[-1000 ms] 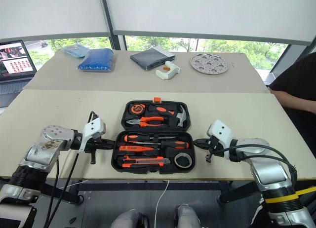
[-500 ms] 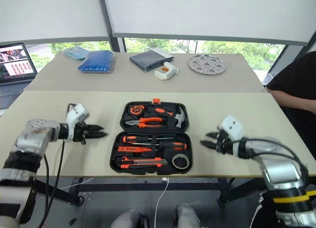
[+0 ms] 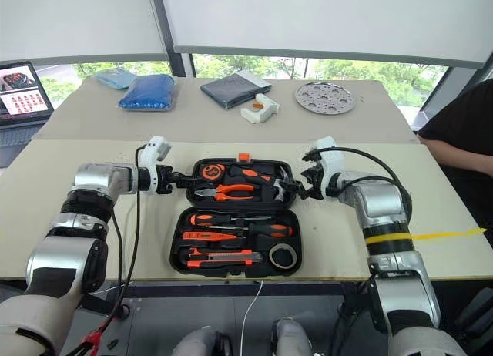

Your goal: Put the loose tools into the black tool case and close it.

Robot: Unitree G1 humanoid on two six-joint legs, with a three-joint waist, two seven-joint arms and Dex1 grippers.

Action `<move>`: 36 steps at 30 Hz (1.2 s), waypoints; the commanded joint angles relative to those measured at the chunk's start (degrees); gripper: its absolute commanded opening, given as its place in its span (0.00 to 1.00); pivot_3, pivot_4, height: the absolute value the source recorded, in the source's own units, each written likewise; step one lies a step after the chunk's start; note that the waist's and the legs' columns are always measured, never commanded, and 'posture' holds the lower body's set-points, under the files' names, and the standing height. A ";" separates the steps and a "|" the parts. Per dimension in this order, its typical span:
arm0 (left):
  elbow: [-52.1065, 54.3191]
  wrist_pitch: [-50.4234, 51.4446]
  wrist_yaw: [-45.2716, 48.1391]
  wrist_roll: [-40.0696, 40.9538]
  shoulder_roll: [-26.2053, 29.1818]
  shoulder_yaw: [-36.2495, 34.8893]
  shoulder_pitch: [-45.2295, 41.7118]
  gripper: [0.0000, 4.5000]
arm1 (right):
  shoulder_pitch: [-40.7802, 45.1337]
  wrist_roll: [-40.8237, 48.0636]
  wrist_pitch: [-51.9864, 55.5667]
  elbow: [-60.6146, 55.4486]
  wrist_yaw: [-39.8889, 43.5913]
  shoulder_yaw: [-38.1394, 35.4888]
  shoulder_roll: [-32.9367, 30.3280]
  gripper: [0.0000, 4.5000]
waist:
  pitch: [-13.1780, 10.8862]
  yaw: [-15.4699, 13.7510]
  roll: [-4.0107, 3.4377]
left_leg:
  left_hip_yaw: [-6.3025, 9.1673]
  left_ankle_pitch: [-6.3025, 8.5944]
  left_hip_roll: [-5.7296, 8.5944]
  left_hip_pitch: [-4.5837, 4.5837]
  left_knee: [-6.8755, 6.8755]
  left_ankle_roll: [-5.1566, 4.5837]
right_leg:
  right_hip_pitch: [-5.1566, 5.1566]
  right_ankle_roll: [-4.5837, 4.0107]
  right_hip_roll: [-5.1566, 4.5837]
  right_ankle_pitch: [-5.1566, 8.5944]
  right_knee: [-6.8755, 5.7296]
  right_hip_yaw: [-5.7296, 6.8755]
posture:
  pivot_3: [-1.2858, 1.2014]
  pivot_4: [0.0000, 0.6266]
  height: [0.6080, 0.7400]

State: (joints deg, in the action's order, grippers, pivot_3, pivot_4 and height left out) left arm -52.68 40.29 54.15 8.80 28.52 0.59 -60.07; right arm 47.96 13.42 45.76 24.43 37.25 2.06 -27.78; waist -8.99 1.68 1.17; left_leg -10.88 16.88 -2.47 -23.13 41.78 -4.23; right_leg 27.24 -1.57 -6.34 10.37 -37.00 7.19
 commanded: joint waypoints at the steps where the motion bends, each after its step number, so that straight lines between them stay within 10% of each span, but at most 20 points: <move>1: -1.48 -2.61 -1.46 -0.96 -0.34 -0.21 -0.90 0.83 | 2.15 -2.30 -2.21 5.46 -2.58 -0.52 0.42 0.68 | 0.00 0.12 0.00 | -0.01 0.00 0.00 0.00 0.00 0.00 | 0.00 0.01 -0.02 0.00 -0.02 -0.01 | 0.52 0.24 0.84; 9: -1.44 -2.19 -1.02 0.27 -0.45 -1.95 -0.24 0.18 | 1.05 -2.48 -1.49 4.17 -0.60 1.03 1.27 0.07 | 0.02 0.03 -0.02 | -0.06 -0.02 0.02 0.38 0.07 0.08 | -0.17 0.34 -0.23 0.20 -0.11 -0.17 | 0.52 0.24 0.84; 12: -1.02 -2.23 -1.40 0.01 -0.33 -2.13 0.04 0.01 | 0.34 -1.90 -0.35 2.43 0.64 1.56 1.39 0.00 | 0.05 0.07 -0.07 | -0.07 -0.01 0.00 0.44 0.07 0.15 | -0.19 0.29 -0.22 0.17 -0.12 -0.20 | 0.52 0.24 0.84; 36: 24.23 -41.19 -7.26 -1.26 -4.28 -4.82 14.57 0.01 | -9.44 -4.53 -24.77 -23.14 -10.44 -6.08 3.42 0.00 | -0.02 0.63 -0.12 | -0.19 -0.23 -0.07 -0.25 -0.19 0.27 | 0.59 -0.30 0.02 -0.15 -0.12 -0.15 | 0.52 0.24 0.84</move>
State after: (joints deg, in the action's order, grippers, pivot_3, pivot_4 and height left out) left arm -33.04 4.22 47.40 8.62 24.70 -5.75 -45.60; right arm 37.96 9.11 26.16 7.44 27.56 -3.02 -24.71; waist -9.01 2.31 1.06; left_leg -11.08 16.64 -2.54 -23.38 41.56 -3.96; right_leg 27.84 -1.87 -6.31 10.22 -37.09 7.03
